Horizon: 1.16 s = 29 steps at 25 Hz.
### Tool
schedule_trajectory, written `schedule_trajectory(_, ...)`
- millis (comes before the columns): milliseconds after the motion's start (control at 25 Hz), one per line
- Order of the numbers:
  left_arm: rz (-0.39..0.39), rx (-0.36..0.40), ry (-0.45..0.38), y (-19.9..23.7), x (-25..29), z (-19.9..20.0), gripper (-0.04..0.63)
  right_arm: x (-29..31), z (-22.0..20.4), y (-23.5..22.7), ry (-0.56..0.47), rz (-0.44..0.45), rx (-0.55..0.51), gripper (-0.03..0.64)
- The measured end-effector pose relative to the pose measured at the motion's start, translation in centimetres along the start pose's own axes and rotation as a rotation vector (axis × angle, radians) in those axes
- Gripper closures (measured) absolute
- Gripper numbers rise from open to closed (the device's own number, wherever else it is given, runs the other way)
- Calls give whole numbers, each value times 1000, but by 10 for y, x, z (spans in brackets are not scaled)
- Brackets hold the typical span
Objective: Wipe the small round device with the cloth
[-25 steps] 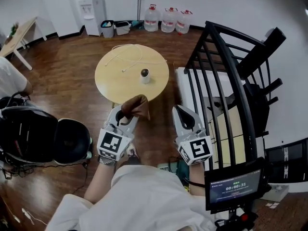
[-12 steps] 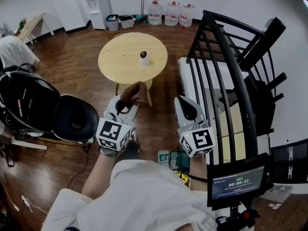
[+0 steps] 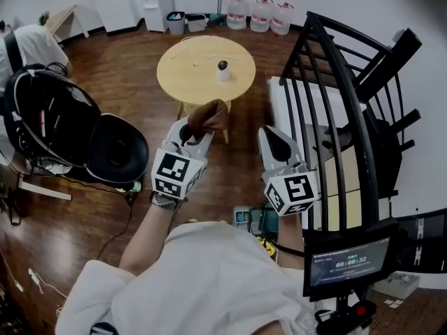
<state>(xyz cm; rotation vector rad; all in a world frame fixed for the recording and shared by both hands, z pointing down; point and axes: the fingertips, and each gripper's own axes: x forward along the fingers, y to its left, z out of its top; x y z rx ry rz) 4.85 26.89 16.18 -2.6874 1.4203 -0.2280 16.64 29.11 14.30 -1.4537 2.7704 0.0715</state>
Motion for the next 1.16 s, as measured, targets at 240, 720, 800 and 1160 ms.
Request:
schedule_trajectory(240, -6, 0, 4, 15, -15, -4, 518, 12, 4, 26, 6, 13, -25, 614)
schedule_trajectory(720, -24, -5, 5, 22, -23, -8, 518, 24, 1, 39, 24, 4, -24, 614)
schedule_trajectory(800, -23, -6, 5, 22, -22, -9, 518, 25, 0, 38, 25, 5, -25, 614)
schedule_trajectory(1160, -16, -3, 14, 30, -21, -16, 518, 32, -5, 43, 32, 9, -30, 614)
